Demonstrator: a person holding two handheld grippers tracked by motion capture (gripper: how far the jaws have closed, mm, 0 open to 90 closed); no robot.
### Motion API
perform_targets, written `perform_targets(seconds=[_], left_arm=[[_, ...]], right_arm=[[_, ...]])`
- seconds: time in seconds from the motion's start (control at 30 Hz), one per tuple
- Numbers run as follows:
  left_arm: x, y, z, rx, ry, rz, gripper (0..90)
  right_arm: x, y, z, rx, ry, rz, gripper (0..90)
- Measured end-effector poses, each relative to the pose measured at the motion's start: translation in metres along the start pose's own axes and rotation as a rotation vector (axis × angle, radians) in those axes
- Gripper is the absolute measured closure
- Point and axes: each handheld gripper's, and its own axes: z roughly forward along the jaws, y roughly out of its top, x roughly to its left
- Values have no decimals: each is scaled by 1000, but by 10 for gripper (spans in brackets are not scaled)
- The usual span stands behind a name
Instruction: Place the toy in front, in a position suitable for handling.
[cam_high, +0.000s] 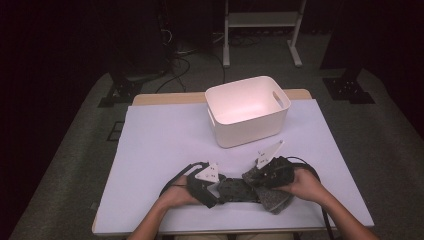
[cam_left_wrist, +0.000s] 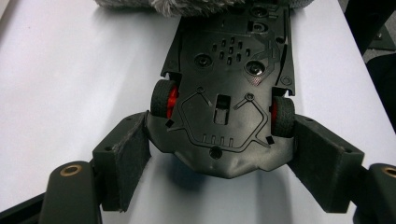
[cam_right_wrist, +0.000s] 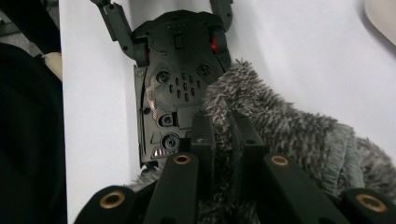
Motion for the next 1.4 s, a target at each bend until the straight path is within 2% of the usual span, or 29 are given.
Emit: perform_targets(seconds=[0.07,0.27,0.33,0.4,0.57,0.63,0.67,0.77,0.8,0.87,1.0,1.1,1.2,1.3,1.4], left_arm=[[0,0,0,0,-1,0,240],[1,1,0,-2,-2,-1,240],[1,0,0,3,0,-2,240],[1,0,0,6,0,0,240],[1,1,0,-10,-5,-5,240],[1,2,-1,-13,-5,-2,240],[1,2,-1,-15,-5,-6,241],[0,2,-1,-9,-5,-5,240],[0,2,-1,-9,-5,-5,240],[1,1,0,-4,-8,-9,240],[2,1,0,-7,-13,-9,240],[2,1,0,-11,-13,-10,240],[1,2,0,-16,-6,-4,240],[1,3,-1,-15,-7,1,240],[1,3,-1,-16,-8,1,241]], right_arm=[[0,-1,-1,-1,-2,3,806],[-1,-35,-20,-18,-27,84,807],[1,-44,-24,-31,-21,96,807],[3,-46,-25,-41,-14,96,806],[15,-39,-20,-64,28,56,806],[20,-29,-13,-57,42,29,806],[22,-18,-6,-51,55,2,806],[20,-3,5,-46,58,-24,806],[20,-3,5,-46,58,-24,806],[13,4,9,-46,55,-21,807],[5,1,7,-57,45,6,807],[-1,-13,-3,-66,19,42,806],[1,-24,-8,-83,16,68,806],[6,-29,-9,-89,24,66,806],[11,-26,-6,-86,25,41,806]])
